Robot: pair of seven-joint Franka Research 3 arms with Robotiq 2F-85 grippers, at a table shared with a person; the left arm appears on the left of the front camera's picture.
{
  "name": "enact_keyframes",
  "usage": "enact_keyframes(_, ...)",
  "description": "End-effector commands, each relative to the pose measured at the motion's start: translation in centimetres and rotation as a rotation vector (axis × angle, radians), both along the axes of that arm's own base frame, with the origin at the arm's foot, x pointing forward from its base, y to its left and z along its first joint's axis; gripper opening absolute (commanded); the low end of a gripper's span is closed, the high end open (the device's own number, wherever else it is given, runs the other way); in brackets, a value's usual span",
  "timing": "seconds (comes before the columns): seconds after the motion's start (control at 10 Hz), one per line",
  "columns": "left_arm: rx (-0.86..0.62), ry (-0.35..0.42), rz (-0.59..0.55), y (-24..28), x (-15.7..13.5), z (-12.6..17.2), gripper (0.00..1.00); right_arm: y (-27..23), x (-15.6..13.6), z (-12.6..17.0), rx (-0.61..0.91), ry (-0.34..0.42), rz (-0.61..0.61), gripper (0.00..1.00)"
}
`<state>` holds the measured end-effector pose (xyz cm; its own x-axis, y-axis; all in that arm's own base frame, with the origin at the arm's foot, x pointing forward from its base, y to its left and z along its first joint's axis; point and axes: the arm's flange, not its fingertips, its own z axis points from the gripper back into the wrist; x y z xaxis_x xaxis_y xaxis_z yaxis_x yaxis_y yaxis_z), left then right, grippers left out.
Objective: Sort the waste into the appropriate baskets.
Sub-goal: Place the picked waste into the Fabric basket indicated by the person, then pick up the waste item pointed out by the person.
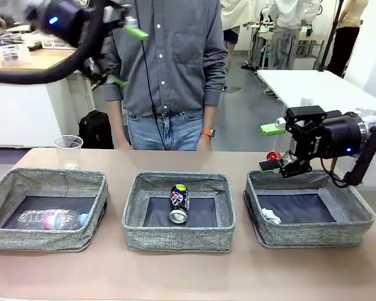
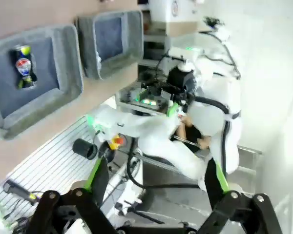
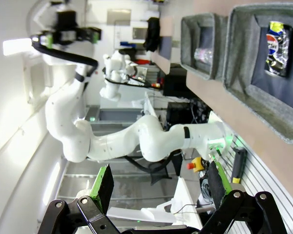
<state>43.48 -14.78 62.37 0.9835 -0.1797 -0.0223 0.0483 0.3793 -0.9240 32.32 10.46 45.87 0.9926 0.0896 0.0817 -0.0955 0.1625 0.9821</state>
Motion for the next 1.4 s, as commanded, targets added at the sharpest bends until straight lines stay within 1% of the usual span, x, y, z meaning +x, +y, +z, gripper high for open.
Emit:
enact_keyframes(0.0, -0.149, 0.033, -0.046, 5.6, -3.7, -6.0, 1.0, 0.2, 0.1, 0.4, 0.024, 0.012, -0.011, 1.0)
enact_keyframes(0.1, -0.117, 0.083, -0.025, 7.8, -4.4, -8.5, 1.0, 0.2, 0.1, 0.4, 0.024, 0.012, -0.011, 1.0)
enact_keyframes(0.2, -0.177, 0.118, -0.038, 8.9, -4.6, -10.5, 1.0, 0.2, 0.1, 0.4, 0.024, 0.012, -0.011, 1.0)
enact_keyframes(0.3, -0.187, 0.188, -0.025, 8.7, -3.8, -11.8, 1.0, 0.2, 0.1, 0.4, 0.024, 0.012, -0.011, 1.0)
enact_keyframes(0.4, -0.166, 0.097, -0.022, 8.9, -4.5, -9.7, 0.97, 0.2, 0.1, 0.4, 0.024, 0.012, -0.011, 1.0)
enact_keyframes(1.3, -0.166, 0.097, -0.022, 8.9, -4.5, -9.7, 0.97, 0.2, 0.1, 0.4, 0.024, 0.012, -0.011, 1.0)
